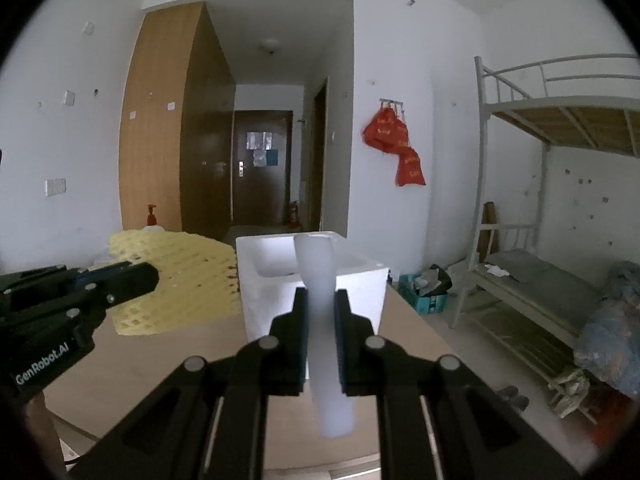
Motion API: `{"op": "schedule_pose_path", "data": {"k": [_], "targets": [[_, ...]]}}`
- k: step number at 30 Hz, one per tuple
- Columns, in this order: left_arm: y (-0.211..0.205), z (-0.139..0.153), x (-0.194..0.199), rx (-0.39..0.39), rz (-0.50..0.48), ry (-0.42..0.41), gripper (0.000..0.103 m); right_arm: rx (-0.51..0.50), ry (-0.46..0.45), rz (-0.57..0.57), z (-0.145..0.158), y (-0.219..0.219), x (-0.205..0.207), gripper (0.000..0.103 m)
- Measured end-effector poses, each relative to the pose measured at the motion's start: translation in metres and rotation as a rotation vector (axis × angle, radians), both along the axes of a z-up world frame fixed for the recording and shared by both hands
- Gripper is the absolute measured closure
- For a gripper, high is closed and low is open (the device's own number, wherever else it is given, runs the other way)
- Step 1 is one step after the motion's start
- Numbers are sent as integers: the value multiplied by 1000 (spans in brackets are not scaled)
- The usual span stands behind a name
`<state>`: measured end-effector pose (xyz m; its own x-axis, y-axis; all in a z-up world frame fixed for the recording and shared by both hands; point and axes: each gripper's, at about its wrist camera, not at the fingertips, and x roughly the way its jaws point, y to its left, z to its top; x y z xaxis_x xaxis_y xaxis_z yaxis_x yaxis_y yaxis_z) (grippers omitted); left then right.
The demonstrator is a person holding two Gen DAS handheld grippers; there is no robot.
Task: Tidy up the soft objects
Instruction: 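Carry the sponge and foam tube with both grippers over the white foam box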
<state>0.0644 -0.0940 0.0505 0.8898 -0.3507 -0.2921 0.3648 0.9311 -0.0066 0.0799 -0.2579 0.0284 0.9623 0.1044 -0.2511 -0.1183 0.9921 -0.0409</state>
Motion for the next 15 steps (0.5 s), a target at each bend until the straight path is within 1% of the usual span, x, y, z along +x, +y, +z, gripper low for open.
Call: {"op": "schedule_pose_path", "data": {"k": [8,15], "targets": [[0,1,2,-1,8,-5,98,5,3,25,5,-4,7,88],[-2,14,14,-7,13,-5,98,2,-1,42,17,-3,20,88]]}}
